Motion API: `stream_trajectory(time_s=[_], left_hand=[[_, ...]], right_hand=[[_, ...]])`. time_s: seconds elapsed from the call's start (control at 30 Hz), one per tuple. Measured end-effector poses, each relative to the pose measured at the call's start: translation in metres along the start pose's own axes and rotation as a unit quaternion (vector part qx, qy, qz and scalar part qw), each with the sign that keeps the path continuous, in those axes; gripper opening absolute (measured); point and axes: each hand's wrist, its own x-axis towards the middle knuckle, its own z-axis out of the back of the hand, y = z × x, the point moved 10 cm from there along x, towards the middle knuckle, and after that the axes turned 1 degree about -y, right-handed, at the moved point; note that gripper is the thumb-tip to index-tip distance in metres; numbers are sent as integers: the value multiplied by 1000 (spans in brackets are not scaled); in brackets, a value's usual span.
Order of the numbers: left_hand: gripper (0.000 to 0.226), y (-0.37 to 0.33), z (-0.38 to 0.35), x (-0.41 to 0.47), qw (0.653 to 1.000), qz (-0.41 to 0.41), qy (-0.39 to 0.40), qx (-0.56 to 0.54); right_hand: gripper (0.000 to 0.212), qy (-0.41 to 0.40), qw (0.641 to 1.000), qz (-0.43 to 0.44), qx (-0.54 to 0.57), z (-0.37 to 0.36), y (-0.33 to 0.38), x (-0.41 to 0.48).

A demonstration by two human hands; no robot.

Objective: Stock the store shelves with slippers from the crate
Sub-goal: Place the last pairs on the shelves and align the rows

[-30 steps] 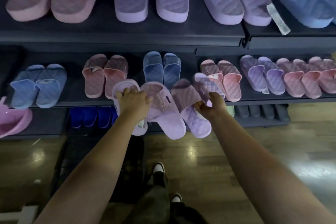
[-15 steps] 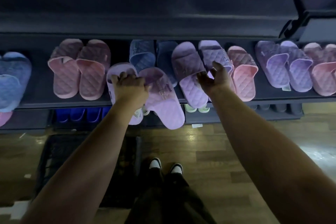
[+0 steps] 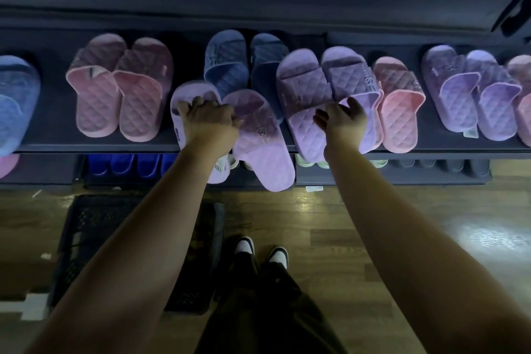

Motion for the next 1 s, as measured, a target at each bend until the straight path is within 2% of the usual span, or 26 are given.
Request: stream_trajectory(time_s=[0.07,0.13,0.23,0.3,0.37,0.43,0.6,0.7,0.83,1.0], left_hand=[[35,2,0,0,1000,6,7,1],[38,5,0,1,1000,11,16,6],[41,9,3,5,1000,9,16,20],[43,11,8,10,999,4,16,37],[44,13,15,19,999,-2,17,46],[43,17,26,30,1000,-8,0,27],[38,22,44,61,996,-49,-77,5],[34,28,33,72,994,-45,-95,-16],[37,38,17,67,990,-44,-118,-64],[48,49,21,52,977,-51,-186,-91]], right_hand=[[43,-24,997,43,-57,9,5,-8],[31,-15,982,88,-166,8,9,-18],[26,113,956,98,-252,-20,-7,-41],[22,192,922,118,-314,-42,-16,-57],[24,225,895,143,-356,-56,-23,-66],[27,221,878,183,-383,-68,-20,-68],[19,164,878,238,-383,-97,-5,-54],[35,178,861,267,-395,-119,-6,-54],[48,185,864,252,-396,-130,-22,-54],[37,141,829,291,-456,-134,-18,-48]])
